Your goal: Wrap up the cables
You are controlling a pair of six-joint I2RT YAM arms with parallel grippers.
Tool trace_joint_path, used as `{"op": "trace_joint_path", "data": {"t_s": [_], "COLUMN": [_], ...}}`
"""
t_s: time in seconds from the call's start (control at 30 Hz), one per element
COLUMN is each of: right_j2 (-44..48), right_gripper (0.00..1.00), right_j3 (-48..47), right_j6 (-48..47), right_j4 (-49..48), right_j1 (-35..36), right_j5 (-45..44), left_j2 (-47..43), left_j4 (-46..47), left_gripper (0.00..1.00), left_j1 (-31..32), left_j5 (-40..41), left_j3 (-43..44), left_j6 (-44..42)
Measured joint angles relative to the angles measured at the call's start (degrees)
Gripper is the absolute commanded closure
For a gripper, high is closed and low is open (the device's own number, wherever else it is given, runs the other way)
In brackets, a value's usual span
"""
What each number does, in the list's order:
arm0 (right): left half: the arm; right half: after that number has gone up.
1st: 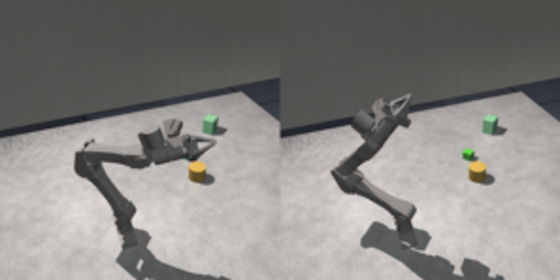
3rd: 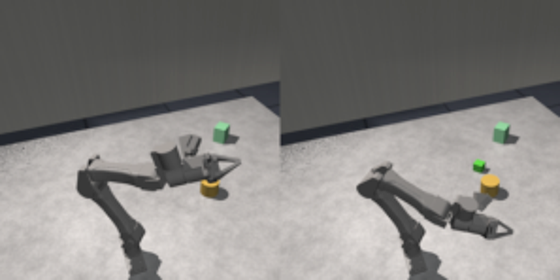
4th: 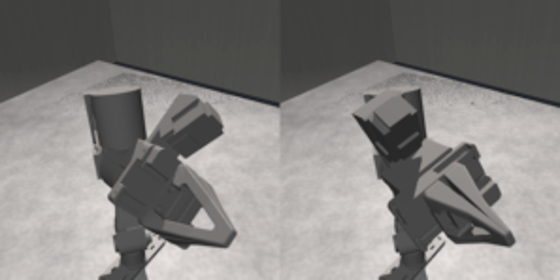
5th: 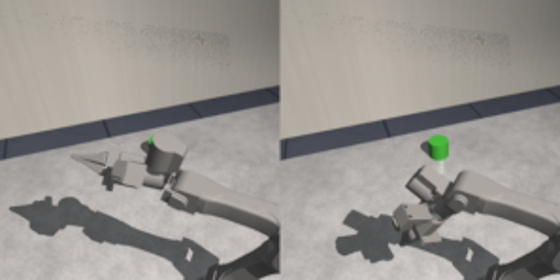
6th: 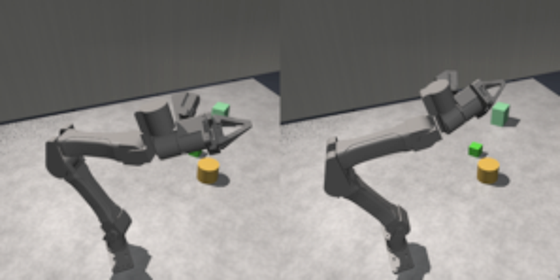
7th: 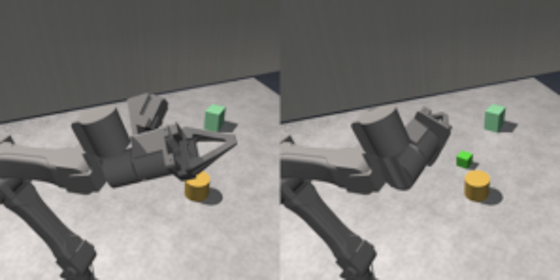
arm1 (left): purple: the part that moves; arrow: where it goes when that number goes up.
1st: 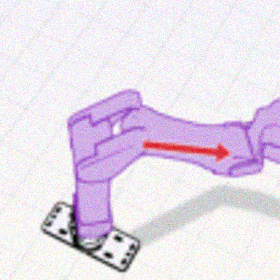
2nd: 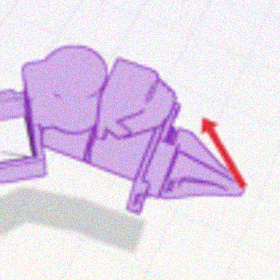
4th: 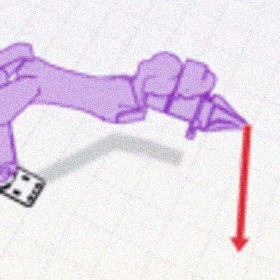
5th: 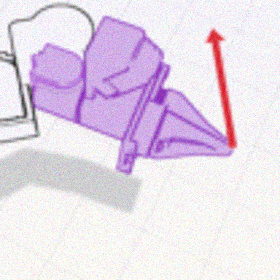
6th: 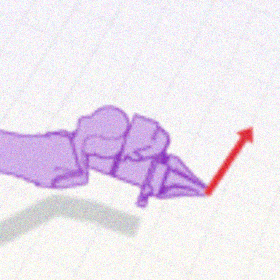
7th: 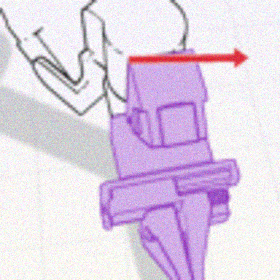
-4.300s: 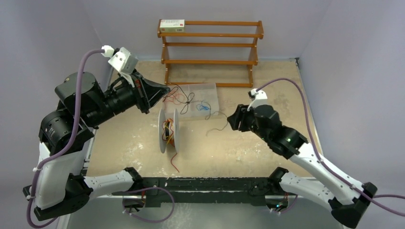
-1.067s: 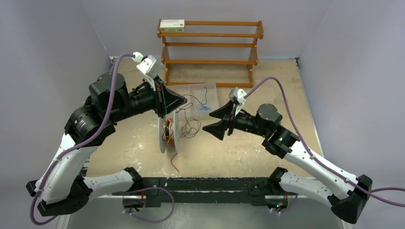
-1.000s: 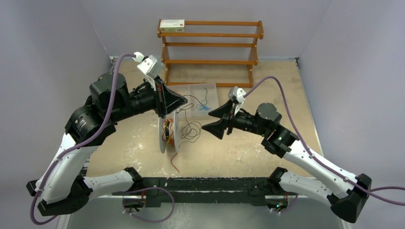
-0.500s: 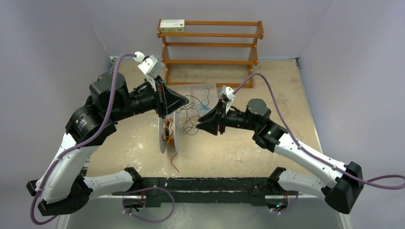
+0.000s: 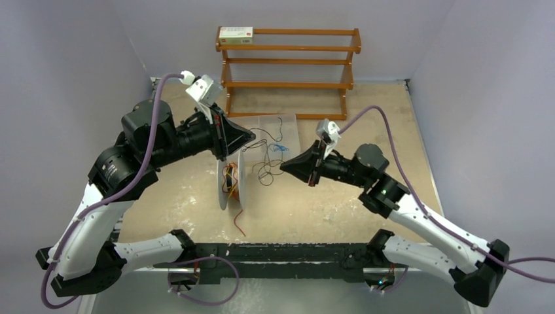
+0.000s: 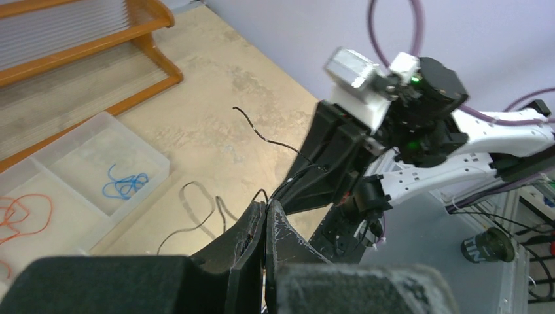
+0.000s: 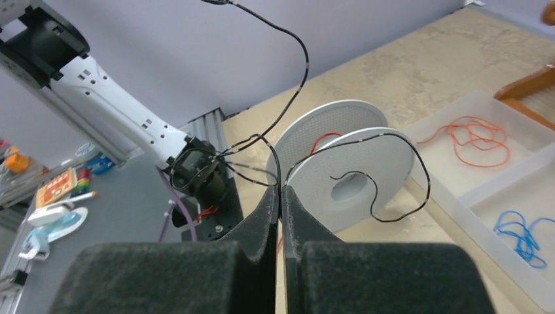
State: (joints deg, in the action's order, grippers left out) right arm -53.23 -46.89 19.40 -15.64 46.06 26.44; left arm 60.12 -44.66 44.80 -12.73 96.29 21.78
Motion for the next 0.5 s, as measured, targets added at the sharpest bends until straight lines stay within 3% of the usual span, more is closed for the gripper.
{"op": "trace_joint_path", "data": {"t_s": [0.5], "right_j2": [22.62], "right_gripper": [1.00], "right_j3": [5.81], "right_j6": [-0.13], "right_j4": [7.15], "right_j1": [0.00], "right_j5": [-10.38], "left_j2": [0.98], "left_j4": [-8.87], "left_gripper": [1.00], "left_j1": [0.00], "left_j5": [23.15], "left_j3": [3.50], "left_j6": [-1.86]}}
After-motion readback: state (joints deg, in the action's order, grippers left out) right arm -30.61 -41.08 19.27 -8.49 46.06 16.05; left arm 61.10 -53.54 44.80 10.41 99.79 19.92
